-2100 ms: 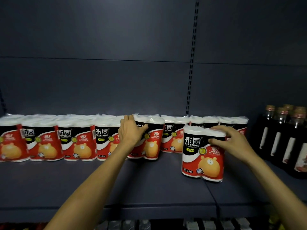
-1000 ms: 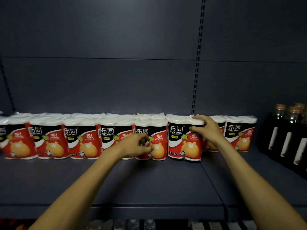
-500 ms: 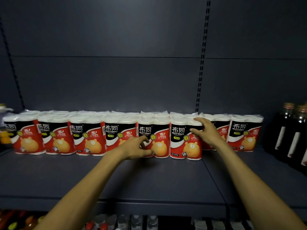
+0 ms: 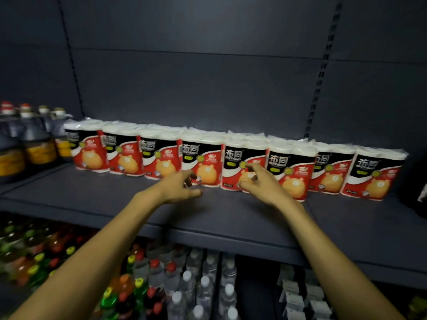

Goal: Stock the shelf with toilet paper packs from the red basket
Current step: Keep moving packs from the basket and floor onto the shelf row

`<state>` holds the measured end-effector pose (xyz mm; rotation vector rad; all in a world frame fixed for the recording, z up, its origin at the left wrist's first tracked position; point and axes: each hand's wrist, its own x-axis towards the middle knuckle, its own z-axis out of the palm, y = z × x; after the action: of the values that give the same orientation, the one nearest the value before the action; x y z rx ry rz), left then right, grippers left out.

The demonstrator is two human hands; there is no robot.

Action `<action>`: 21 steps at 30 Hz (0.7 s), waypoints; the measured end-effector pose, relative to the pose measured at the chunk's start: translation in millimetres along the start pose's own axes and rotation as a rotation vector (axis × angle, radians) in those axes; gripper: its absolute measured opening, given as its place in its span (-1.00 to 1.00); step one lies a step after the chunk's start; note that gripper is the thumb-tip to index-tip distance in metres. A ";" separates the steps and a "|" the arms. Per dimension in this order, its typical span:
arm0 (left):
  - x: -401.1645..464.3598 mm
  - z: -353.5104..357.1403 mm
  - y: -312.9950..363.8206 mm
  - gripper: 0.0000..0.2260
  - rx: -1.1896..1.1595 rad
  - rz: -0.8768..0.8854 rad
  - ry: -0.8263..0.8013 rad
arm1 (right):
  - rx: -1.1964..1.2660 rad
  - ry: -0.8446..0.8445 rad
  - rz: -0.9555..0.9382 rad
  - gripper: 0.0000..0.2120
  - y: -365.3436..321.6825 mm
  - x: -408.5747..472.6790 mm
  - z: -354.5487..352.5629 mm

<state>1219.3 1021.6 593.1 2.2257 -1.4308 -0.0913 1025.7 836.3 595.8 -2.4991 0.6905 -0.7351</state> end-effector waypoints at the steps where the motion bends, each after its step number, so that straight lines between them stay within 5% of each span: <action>1: -13.3 -5.3 -13.3 -0.47 -0.001 -0.025 0.012 | 0.002 -0.035 -0.026 -0.46 -14.0 -1.7 15.7; 12: -265.8 -62.2 -206.9 -0.64 -0.030 -0.470 0.265 | 0.157 -0.446 -0.399 -0.46 -231.7 -58.0 218.1; 18: -444.9 -34.6 -304.3 -0.43 -0.115 -0.864 0.187 | 0.113 -0.685 -0.531 -0.47 -308.5 -135.4 373.1; 21: -515.1 -3.0 -335.8 -0.54 -0.184 -1.020 0.130 | 0.078 -0.850 -0.522 -0.46 -320.3 -174.9 448.9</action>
<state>1270.6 1582.3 346.1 2.5017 -0.1032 -0.3817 1270.0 1305.0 360.5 -2.5855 -0.2892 0.1897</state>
